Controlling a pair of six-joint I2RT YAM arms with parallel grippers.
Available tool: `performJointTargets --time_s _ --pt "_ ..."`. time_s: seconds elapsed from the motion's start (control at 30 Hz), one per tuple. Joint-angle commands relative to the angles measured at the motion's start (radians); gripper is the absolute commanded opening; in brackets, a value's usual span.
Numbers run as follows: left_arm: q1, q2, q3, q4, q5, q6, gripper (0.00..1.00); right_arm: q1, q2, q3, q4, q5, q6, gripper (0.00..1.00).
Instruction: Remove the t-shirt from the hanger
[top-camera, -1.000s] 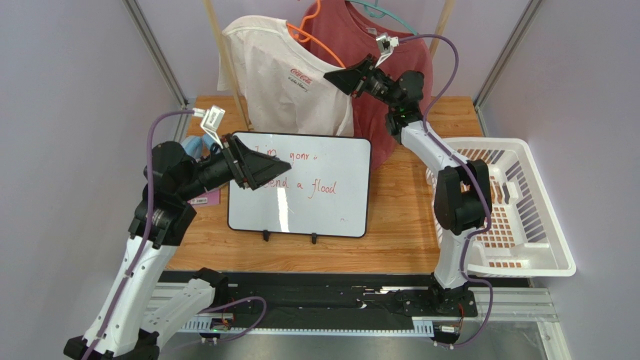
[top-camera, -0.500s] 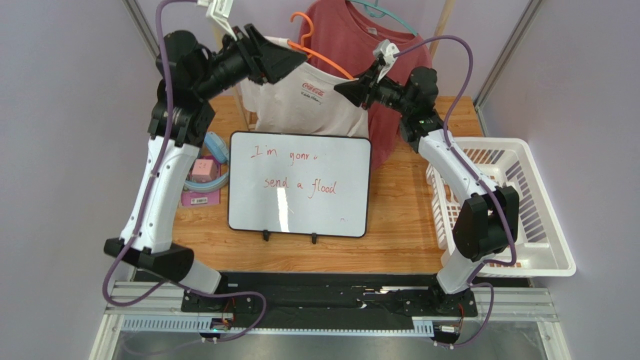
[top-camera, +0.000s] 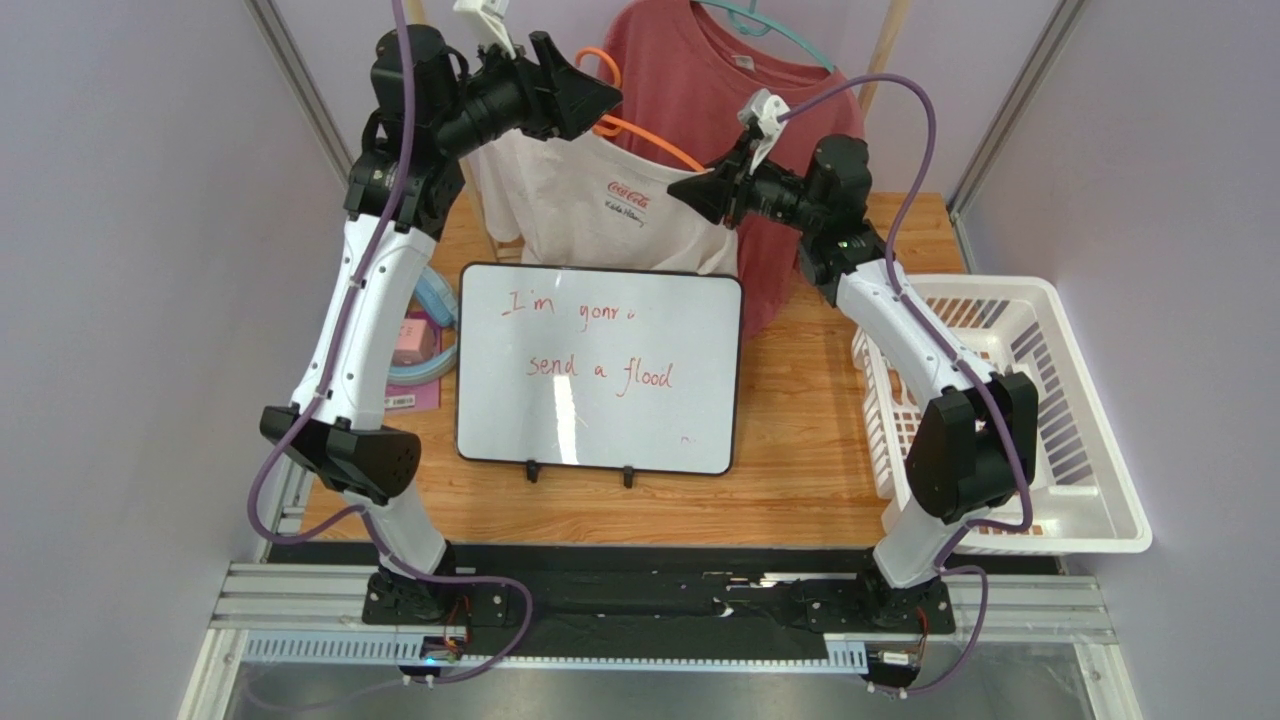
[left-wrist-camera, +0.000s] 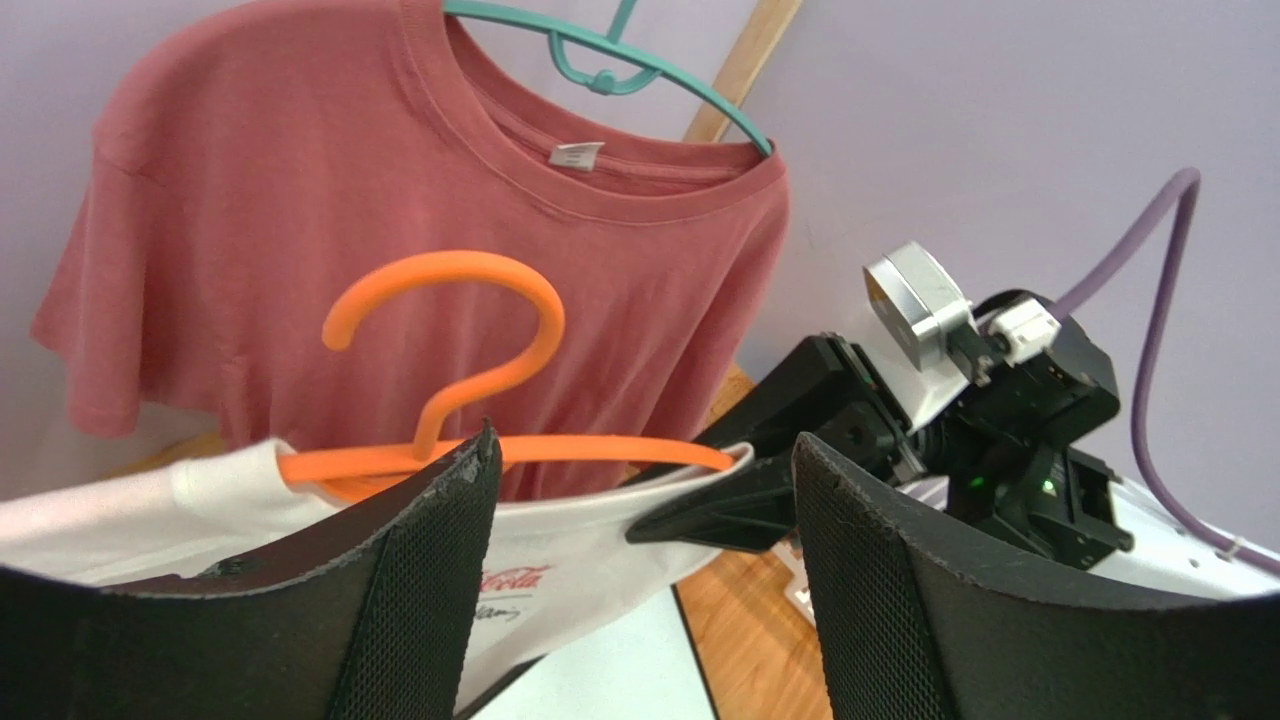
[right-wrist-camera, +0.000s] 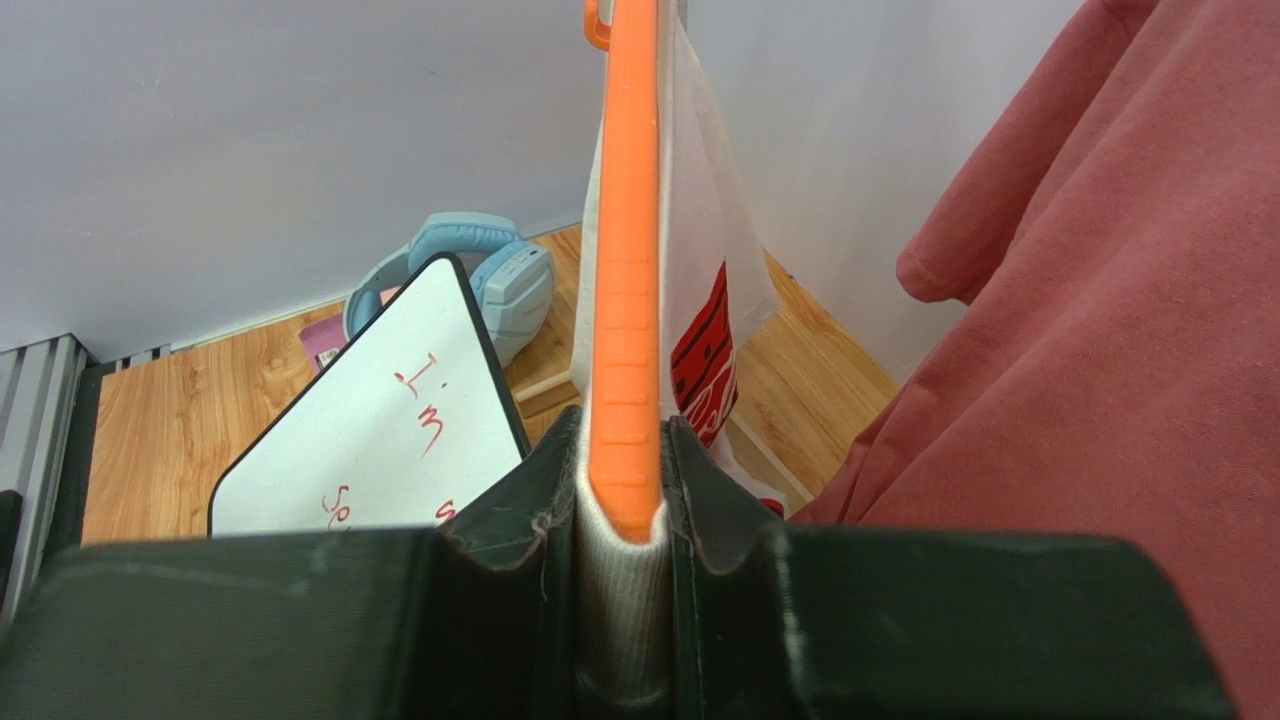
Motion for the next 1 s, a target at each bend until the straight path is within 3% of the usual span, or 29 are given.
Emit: performJointTargets --time_s 0.0,0.17,0.5,0.67,0.87,0.9,0.97 --pt "0.002 0.027 0.002 0.126 -0.022 -0.034 0.74 0.000 -0.026 0.026 0.052 -0.024 -0.026 0.00" --pt "0.002 0.070 0.013 0.183 -0.082 -0.086 0.69 0.002 -0.033 0.030 0.034 -0.027 -0.034 0.00" --pt "-0.007 0.147 0.025 0.307 -0.053 -0.215 0.66 0.046 -0.050 0.046 -0.094 0.013 -0.158 0.00" --pt "-0.027 0.141 -0.027 0.342 -0.081 -0.250 0.59 0.046 -0.056 0.054 -0.114 0.024 -0.175 0.00" --pt "-0.058 0.087 -0.091 0.393 -0.165 -0.286 0.32 0.045 -0.055 0.061 -0.166 0.039 -0.219 0.00" --pt "-0.062 0.079 -0.105 0.404 -0.182 -0.295 0.18 0.045 -0.056 0.061 -0.176 0.048 -0.224 0.00" --pt "-0.076 0.055 -0.148 0.422 -0.248 -0.322 0.05 0.045 -0.059 0.055 -0.195 0.085 -0.227 0.00"
